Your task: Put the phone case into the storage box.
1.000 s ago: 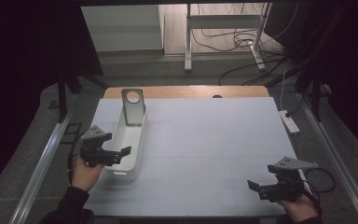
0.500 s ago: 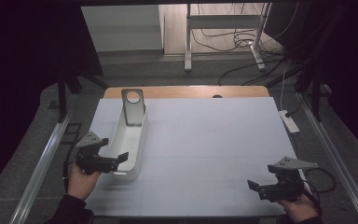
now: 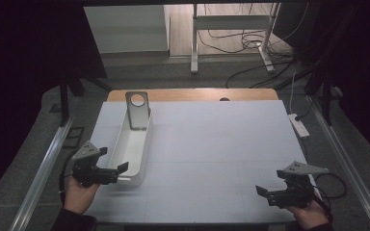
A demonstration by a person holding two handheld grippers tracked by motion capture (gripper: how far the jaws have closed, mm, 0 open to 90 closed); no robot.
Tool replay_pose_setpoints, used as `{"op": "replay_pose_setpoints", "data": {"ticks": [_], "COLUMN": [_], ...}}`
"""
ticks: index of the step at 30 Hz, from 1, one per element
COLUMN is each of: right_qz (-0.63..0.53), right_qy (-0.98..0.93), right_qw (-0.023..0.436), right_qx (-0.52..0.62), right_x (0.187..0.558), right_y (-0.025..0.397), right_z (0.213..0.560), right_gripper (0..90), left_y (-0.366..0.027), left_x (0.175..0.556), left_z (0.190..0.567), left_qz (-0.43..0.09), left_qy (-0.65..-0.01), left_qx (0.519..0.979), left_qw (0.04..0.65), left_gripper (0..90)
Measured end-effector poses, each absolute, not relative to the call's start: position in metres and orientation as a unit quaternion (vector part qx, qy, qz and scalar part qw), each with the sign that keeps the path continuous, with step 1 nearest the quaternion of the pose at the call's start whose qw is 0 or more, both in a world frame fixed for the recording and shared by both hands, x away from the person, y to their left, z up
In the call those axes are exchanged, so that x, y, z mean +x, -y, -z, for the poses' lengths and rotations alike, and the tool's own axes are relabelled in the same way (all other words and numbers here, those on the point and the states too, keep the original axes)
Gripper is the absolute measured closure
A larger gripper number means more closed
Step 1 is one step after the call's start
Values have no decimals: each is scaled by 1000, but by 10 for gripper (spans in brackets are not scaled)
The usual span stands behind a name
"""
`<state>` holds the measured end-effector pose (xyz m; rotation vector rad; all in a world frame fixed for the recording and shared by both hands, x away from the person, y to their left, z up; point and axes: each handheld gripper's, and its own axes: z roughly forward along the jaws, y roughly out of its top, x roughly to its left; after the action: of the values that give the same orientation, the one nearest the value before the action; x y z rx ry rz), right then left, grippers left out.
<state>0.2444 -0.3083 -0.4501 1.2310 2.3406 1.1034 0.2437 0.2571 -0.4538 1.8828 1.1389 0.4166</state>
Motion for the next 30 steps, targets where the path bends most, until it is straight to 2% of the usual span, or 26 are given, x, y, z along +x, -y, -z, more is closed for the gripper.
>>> {"op": "replay_pose_setpoints", "data": {"ticks": [30], "right_qz": [-381], "right_qy": [-808], "right_qw": [138], "right_qx": [427], "right_x": [245], "right_y": [308], "right_z": [450], "right_gripper": [22], "left_y": [-273], "left_x": [211], "left_z": [458], "left_qz": [-186], "left_qy": [-471], "left_qx": [748], "left_qw": [430], "left_gripper": [2]}}
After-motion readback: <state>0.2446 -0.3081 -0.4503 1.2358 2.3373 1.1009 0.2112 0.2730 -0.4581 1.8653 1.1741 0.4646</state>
